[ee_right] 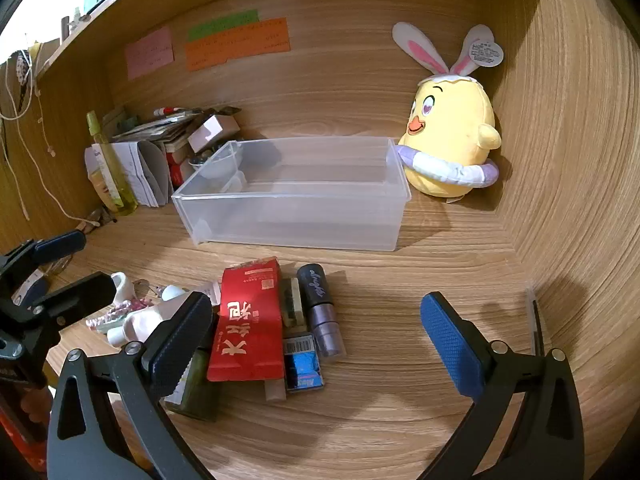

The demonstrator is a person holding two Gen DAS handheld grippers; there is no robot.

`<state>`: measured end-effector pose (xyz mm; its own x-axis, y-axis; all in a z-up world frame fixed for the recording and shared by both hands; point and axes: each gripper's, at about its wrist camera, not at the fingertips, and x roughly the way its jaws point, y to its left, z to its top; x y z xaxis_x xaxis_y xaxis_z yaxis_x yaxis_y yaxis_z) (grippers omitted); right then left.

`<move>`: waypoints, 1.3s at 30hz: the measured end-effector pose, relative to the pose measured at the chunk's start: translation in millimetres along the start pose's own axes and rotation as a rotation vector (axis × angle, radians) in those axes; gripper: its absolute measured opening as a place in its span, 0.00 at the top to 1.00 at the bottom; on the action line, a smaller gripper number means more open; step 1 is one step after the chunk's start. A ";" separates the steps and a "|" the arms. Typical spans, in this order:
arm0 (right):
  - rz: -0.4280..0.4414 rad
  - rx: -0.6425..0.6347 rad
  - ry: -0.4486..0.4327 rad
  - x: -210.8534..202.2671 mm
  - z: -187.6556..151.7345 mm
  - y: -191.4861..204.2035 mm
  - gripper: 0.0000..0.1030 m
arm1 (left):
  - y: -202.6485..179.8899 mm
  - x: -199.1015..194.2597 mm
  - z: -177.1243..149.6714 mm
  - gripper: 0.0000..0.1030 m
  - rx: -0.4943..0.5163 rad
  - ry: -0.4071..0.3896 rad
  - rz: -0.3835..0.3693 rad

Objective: Organize objects
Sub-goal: 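Move both tools toward the scattered items in front of the clear box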

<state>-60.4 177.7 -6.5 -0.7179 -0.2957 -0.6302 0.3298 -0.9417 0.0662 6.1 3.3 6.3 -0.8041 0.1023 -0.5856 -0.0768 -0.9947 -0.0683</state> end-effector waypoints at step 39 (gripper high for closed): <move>-0.001 -0.011 0.022 19.3 8.0 -2.1 0.00 | 26.4 23.8 5.3 0.00 -0.080 0.048 -0.077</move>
<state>-79.8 172.6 -12.6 -0.7048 -0.2912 -0.6469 0.3360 -0.9401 0.0571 -18.2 -20.6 -5.2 -0.7680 0.1808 -0.6144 -0.0887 -0.9801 -0.1775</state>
